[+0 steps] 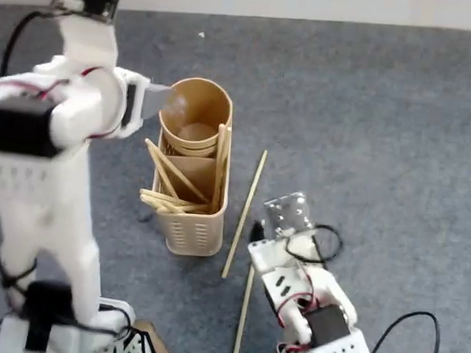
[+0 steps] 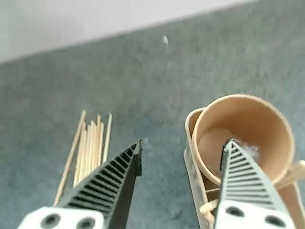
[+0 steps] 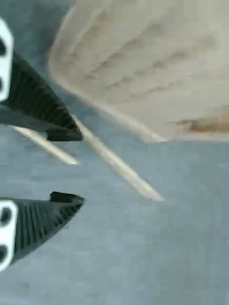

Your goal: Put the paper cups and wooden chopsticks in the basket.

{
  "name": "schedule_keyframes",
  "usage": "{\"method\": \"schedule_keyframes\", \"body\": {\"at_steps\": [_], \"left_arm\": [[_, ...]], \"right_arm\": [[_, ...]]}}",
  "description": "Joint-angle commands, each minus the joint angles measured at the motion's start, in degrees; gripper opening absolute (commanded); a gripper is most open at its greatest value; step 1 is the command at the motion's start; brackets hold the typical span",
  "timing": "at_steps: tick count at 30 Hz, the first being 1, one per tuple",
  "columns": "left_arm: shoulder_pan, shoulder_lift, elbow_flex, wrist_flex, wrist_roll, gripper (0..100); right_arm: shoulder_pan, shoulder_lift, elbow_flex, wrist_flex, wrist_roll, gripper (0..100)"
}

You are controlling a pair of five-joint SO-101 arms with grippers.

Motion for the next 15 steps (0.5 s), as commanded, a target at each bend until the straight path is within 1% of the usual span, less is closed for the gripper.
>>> {"method": "schedule_keyframes", "body": {"at_steps": [1, 4, 9, 15], "left_arm": [[1.1, 5.6, -1.4, 0.1, 0.5, 28], [1.3, 10.5, -1.5, 0.1, 2.6, 28], [3.8, 18.6, -1.2, -1.5, 2.8, 28], [7.7, 29.2, -1.5, -1.6, 2.8, 20]], "right_arm": [[0.8, -2.8, 6.5, -7.3, 0.7, 18.4], [0.8, -3.4, 9.2, -7.8, 0.7, 18.4], [0.8, -3.1, 9.5, -7.7, 0.6, 18.4], [0.8, -3.1, 9.5, -7.6, 0.6, 18.4]]}}
